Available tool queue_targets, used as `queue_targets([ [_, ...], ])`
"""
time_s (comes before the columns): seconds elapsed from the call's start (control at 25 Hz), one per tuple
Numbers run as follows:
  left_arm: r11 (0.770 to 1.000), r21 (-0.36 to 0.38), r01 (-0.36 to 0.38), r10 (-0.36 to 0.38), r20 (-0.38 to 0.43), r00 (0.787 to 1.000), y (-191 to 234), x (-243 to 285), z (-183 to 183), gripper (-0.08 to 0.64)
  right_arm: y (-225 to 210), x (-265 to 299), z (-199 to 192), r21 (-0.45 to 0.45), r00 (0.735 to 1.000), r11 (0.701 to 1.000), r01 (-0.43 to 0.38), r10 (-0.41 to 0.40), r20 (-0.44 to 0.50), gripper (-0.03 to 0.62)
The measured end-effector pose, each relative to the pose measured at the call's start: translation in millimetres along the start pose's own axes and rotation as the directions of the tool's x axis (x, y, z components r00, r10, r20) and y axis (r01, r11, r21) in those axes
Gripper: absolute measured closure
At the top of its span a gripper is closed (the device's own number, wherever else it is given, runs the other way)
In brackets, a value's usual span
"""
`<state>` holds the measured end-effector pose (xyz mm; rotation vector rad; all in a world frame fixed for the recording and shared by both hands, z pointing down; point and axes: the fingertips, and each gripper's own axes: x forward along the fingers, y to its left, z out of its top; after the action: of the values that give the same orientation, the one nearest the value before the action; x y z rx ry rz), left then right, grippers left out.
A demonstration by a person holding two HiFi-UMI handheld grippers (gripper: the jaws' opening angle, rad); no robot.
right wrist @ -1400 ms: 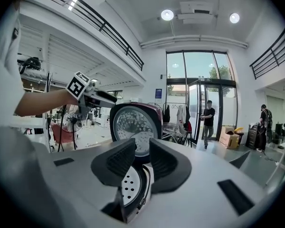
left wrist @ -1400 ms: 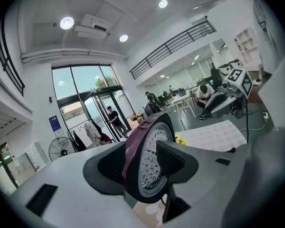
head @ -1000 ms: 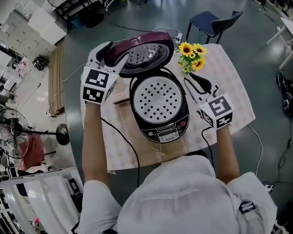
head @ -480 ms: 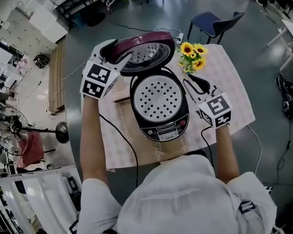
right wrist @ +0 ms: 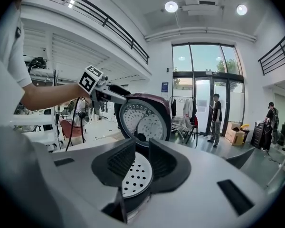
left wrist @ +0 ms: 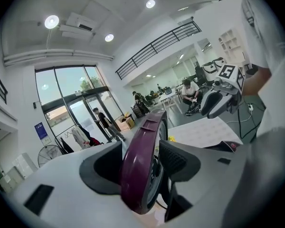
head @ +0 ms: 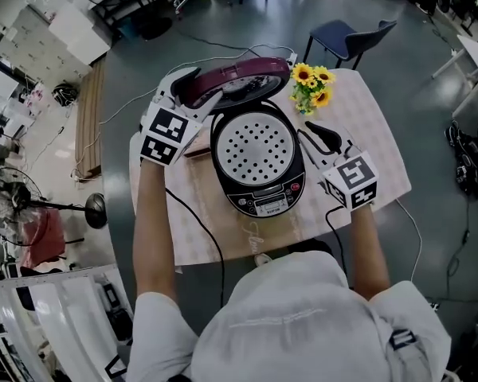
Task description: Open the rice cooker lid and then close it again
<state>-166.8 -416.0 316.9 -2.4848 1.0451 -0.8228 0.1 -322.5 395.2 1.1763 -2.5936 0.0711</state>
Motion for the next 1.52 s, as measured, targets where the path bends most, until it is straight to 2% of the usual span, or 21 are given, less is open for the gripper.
queue_targets([
  [0.16, 1.0, 0.01, 0.014, -0.013, -0.016, 1.0, -22, -10, -1, 0.299, 8, -14, -7, -0.001, 1.0, 1.0, 0.007, -0.007, -0.017, 0.489],
  [0.36, 0.997, 0.082, -0.004, 0.008, -0.048, 0.999, -54, -25, -7, 0.299, 22, -33, -13, -0.001, 1.0, 1.0, 0.02, -0.02, -0.025, 0.489],
  [0.68, 0.996, 0.089, 0.025, -0.02, -0.058, 0.998, -101, -39, -19, 0.299, 43, -54, -29, 0.01, 0.999, 0.999, 0.035, -0.035, -0.036, 0.491],
  [0.96, 0.996, 0.061, 0.064, -0.06, -0.068, 0.996, -134, -46, -31, 0.299, 52, -71, -45, 0.02, 0.997, 0.999, 0.049, -0.047, -0.062, 0.492],
  [1.16, 0.995, 0.032, 0.092, -0.089, -0.081, 0.993, -158, -51, -42, 0.299, 59, -79, -56, 0.006, 0.996, 1.0, 0.03, -0.029, -0.082, 0.492],
  [1.52, 0.99, -0.047, 0.13, -0.134, -0.1, 0.986, -184, -50, -57, 0.299, 64, -90, -74, 0.036, 0.995, 0.999, 0.026, -0.022, -0.1, 0.492],
])
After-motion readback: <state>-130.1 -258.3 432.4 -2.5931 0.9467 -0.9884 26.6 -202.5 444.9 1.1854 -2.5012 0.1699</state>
